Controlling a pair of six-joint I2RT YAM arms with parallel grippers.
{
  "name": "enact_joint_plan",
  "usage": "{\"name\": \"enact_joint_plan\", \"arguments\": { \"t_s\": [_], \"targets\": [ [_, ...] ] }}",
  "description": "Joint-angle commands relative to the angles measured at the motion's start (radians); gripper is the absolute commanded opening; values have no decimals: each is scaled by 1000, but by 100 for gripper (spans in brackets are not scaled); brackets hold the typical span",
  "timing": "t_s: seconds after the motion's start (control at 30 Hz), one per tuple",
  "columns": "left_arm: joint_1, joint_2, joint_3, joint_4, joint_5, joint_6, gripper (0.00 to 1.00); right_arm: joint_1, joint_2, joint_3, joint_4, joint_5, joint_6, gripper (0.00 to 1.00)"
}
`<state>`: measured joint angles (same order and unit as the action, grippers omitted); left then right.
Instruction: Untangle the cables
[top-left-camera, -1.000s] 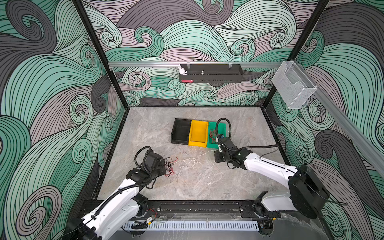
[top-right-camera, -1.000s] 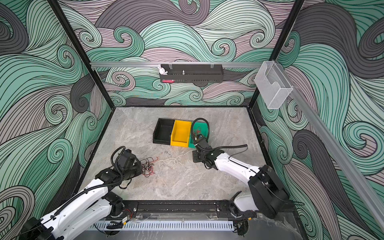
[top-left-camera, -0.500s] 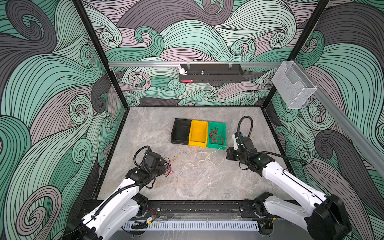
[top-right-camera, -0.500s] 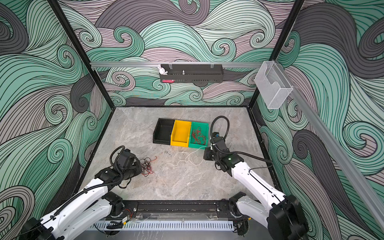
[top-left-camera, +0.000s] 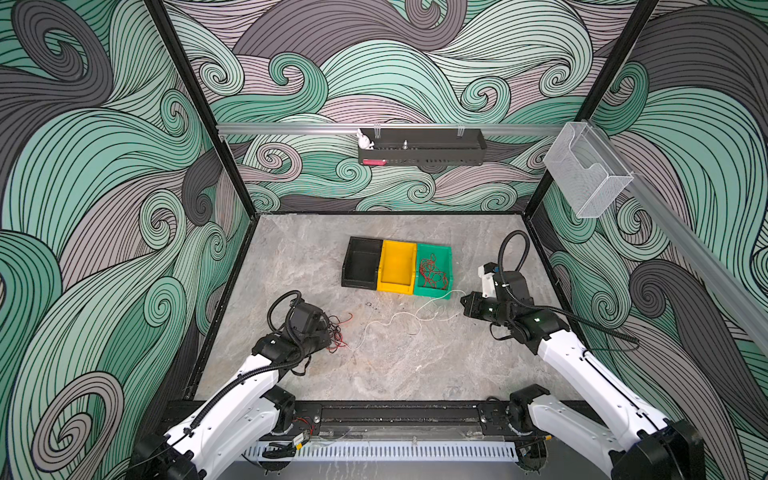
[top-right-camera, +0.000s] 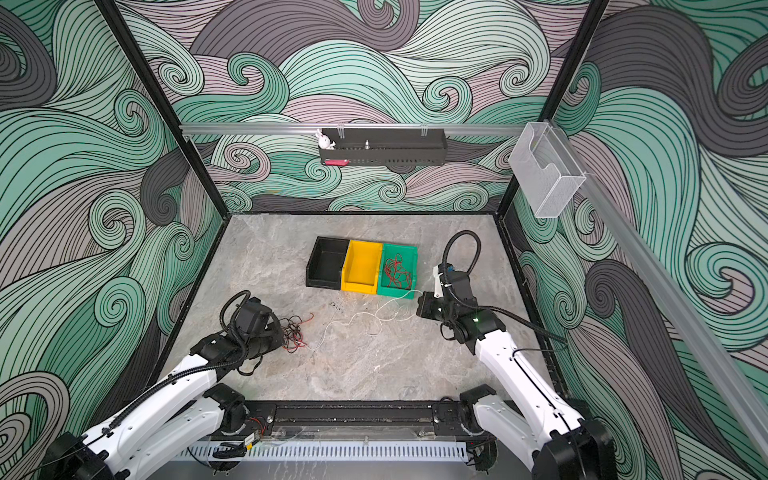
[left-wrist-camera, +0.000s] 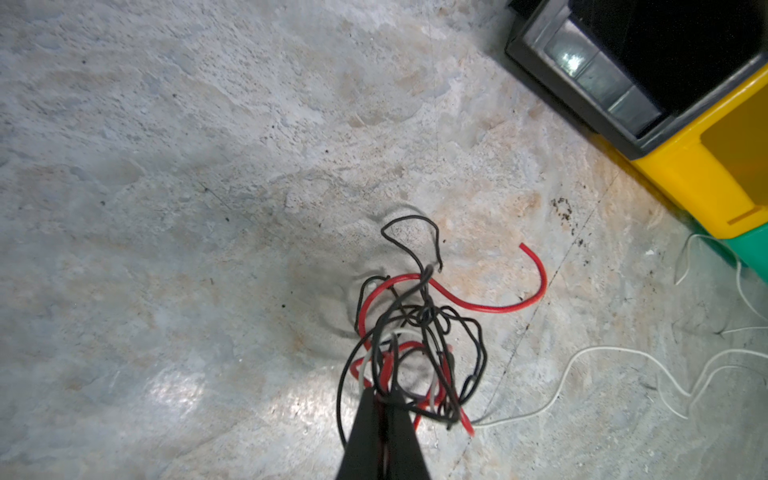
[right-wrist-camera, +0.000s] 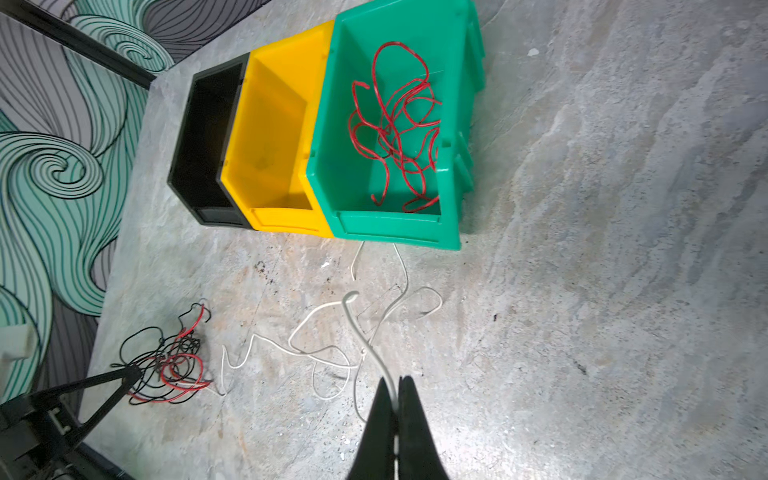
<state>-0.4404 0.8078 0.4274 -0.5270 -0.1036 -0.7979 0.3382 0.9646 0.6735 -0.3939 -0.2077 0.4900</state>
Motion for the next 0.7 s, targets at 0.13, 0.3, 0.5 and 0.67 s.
{"name": "enact_joint_plan", "arguments": {
  "t_s": [0.13, 0.3, 0.5, 0.67],
  "targets": [
    [9, -6, 72, 17, 118, 64, 30, 17, 15, 68, 3, -194, -4, 5],
    [10, 20, 173, -68, 159, 134, 58, 84, 39, 76, 29, -220, 4, 6],
    [-10, 61, 254, -45, 290, 241, 59, 182, 87, 108, 63, -238, 2, 6],
    [-146, 84, 221, 98, 210, 390, 59, 196, 102, 120, 73, -259, 9, 6]
  ]
}}
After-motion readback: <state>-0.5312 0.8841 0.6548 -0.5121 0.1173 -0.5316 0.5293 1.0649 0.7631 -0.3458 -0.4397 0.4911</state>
